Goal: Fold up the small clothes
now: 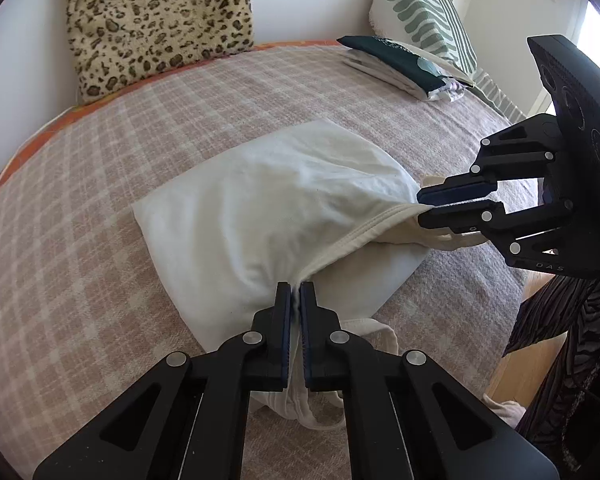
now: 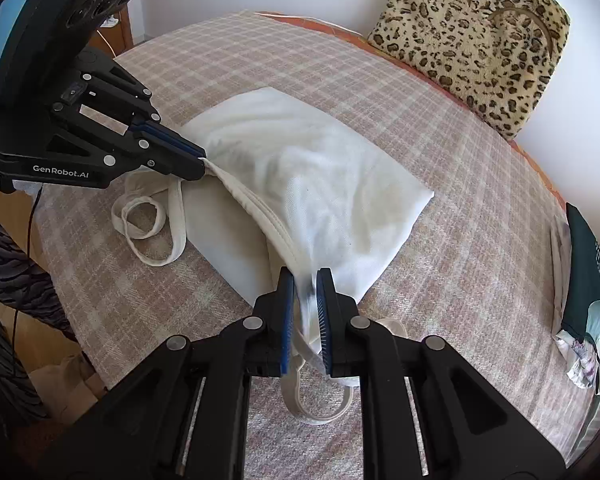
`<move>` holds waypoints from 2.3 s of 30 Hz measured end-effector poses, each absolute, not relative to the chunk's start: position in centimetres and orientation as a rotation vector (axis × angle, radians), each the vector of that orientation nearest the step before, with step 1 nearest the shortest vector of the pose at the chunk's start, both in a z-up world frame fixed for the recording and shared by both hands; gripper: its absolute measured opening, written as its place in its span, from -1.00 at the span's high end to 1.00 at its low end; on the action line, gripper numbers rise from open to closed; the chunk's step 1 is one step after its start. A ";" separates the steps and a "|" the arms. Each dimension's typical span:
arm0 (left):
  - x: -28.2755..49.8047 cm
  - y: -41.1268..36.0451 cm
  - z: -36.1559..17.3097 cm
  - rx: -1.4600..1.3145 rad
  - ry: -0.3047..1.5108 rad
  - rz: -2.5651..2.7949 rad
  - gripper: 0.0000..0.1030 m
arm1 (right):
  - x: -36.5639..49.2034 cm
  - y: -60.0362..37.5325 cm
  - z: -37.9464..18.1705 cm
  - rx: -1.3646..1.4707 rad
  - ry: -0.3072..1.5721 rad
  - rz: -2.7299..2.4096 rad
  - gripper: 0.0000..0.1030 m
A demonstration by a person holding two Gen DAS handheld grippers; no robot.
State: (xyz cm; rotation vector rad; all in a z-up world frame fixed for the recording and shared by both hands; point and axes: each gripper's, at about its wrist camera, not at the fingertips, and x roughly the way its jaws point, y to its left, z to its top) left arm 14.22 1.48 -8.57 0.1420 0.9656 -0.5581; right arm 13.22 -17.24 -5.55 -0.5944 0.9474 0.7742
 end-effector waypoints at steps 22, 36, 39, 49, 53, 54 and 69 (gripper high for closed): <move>12.5 1.9 -10.3 0.204 1.023 -0.584 0.95 | 11.4 -17.3 -7.2 -0.736 0.982 0.760 0.84; 17.9 3.5 -6.3 -0.188 0.901 -0.583 0.95 | 18.4 -16.3 -2.8 -0.177 0.983 0.814 0.69; 18.9 2.2 -8.1 -0.152 0.955 -0.573 0.95 | 18.5 -14.3 -4.0 -0.227 0.983 0.796 0.69; 16.9 3.3 -11.1 -0.049 1.030 -0.561 0.95 | 17.3 -14.5 -8.1 -0.337 1.045 0.790 0.69; 15.0 4.3 -10.0 -0.022 0.999 -0.540 0.95 | 17.0 -16.6 -6.4 -0.254 1.064 0.781 0.69; 14.4 4.2 -9.6 -0.020 0.979 -0.555 0.94 | 16.5 -17.0 -5.9 -0.259 1.049 0.790 0.69; 13.0 3.2 -10.9 0.031 1.034 -0.584 0.76 | 14.2 -17.7 -7.6 -0.380 1.110 0.844 0.68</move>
